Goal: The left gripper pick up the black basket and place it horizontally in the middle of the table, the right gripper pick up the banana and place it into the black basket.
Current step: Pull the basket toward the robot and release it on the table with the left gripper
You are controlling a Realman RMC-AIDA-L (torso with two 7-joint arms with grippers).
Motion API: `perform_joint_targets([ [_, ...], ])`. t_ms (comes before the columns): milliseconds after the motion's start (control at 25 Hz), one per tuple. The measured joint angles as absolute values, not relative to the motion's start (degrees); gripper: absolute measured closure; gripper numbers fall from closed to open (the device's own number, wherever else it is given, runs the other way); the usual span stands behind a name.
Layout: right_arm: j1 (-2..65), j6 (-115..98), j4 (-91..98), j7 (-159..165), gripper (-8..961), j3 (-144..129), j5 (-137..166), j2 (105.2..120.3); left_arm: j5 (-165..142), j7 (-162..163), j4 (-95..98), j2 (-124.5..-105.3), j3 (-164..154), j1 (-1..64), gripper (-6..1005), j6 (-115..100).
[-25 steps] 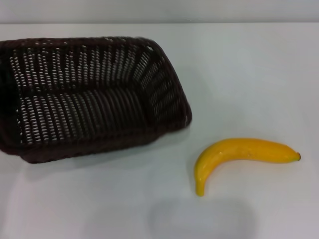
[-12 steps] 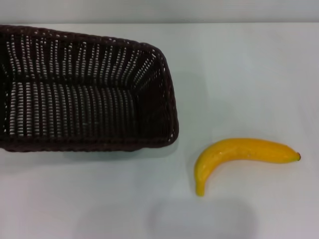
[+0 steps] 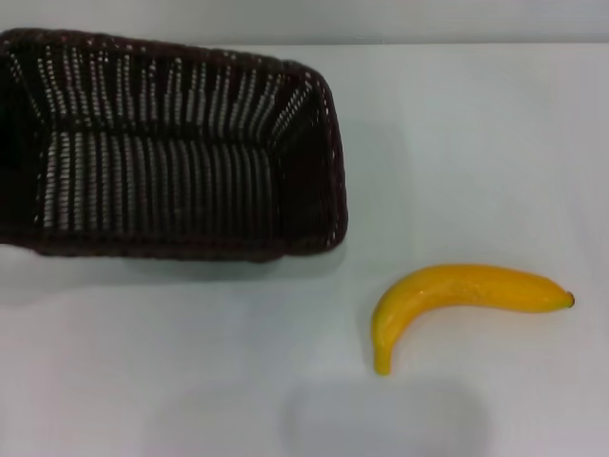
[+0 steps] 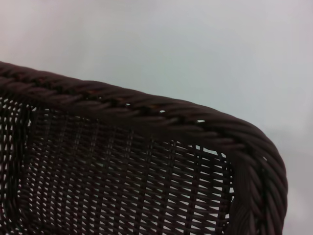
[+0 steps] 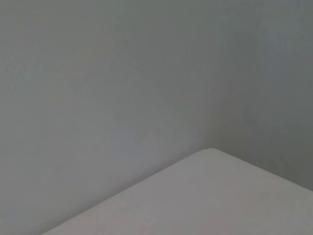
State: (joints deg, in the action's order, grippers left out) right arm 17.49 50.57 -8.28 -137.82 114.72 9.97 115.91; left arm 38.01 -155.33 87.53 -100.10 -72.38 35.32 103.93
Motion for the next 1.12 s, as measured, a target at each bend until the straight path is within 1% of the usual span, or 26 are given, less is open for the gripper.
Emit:
perform_joint_targets([
  [80, 17.6, 50.6, -8.2, -137.2, 80, 114.6, 10.0, 115.9, 38.9, -156.5, 81.7, -99.74, -72.9, 35.9, 861, 97.3],
  [400, 18.1, 50.6, -7.7, -136.9, 80, 114.5, 10.0, 116.03, 42.0, -160.6, 72.3, -98.97, -72.9, 38.1, 861, 93.0],
  [640, 18.2, 50.3, -7.5, -136.9, 81, 114.4, 10.0, 116.07, 43.6, -161.7, 69.9, -98.96, -73.3, 38.6, 861, 89.8],
  [800, 18.3, 50.3, -7.2, -136.5, 81, 114.2, 10.0, 116.05, 45.1, -161.7, 68.0, -99.32, -73.5, 38.8, 861, 88.0],
  [1120, 18.2, 50.3, -7.1, -135.6, 81, 114.1, 10.0, 116.06, 46.0, -161.4, 66.0, -99.56, -73.8, 39.1, 861, 89.0],
])
